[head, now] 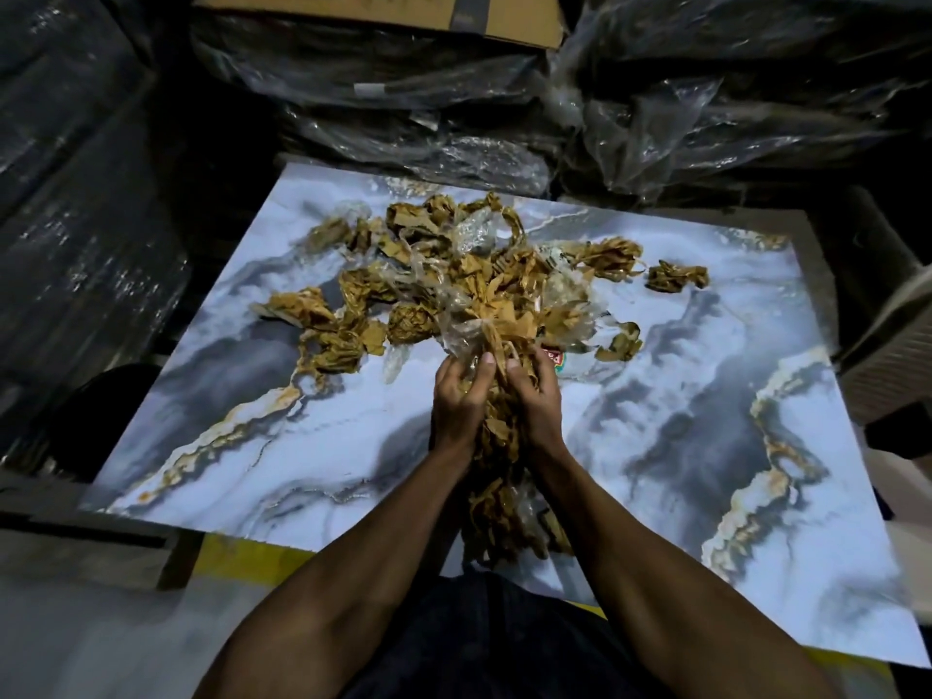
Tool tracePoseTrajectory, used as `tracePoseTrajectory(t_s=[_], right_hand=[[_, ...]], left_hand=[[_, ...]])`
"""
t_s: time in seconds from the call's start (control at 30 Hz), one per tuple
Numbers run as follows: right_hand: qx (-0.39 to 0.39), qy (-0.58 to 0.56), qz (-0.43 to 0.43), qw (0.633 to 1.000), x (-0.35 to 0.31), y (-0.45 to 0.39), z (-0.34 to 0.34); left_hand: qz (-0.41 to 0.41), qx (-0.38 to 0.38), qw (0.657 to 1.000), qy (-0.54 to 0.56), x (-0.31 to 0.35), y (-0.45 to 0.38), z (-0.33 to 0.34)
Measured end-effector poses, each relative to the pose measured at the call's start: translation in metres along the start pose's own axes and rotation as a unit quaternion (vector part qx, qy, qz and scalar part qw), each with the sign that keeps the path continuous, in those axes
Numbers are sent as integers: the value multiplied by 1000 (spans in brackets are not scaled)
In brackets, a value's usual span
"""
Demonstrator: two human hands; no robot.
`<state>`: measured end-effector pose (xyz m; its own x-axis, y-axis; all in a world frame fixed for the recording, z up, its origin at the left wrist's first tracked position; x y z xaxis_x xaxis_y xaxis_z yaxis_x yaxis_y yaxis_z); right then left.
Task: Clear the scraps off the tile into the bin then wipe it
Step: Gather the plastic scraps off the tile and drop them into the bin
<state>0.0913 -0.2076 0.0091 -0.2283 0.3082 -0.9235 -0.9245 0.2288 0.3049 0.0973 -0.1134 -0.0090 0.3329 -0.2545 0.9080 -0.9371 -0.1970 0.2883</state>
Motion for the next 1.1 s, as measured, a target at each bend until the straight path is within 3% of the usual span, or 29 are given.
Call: tracePoseTrajectory(t_s=[0.43, 0.63, 0.87, 1.1], right_hand=[[22, -44, -22, 999, -36, 17, 19], [30, -56, -63, 996, -50, 33, 45], [46, -65, -88, 993, -56, 57, 86], [7, -71, -90, 993, -52, 71, 135]], left_hand=[[32, -15, 994, 100, 38, 5, -11], [86, -20, 992, 92, 60, 10, -40], [94, -1, 990, 102, 71, 15, -86], [112, 35, 984, 132, 71, 15, -135]])
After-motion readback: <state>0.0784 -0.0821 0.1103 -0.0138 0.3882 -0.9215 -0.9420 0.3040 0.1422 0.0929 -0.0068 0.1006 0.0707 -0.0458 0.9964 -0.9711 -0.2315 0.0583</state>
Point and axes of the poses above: each hand's wrist, its own y-axis away from the middle knuckle, its own z-axis out of the palm, x = y × z, the point moved 1 cm from there along -y, towards the middle knuckle, and after that the axes turned 15 degrees about -y, right-handed, at the moved point
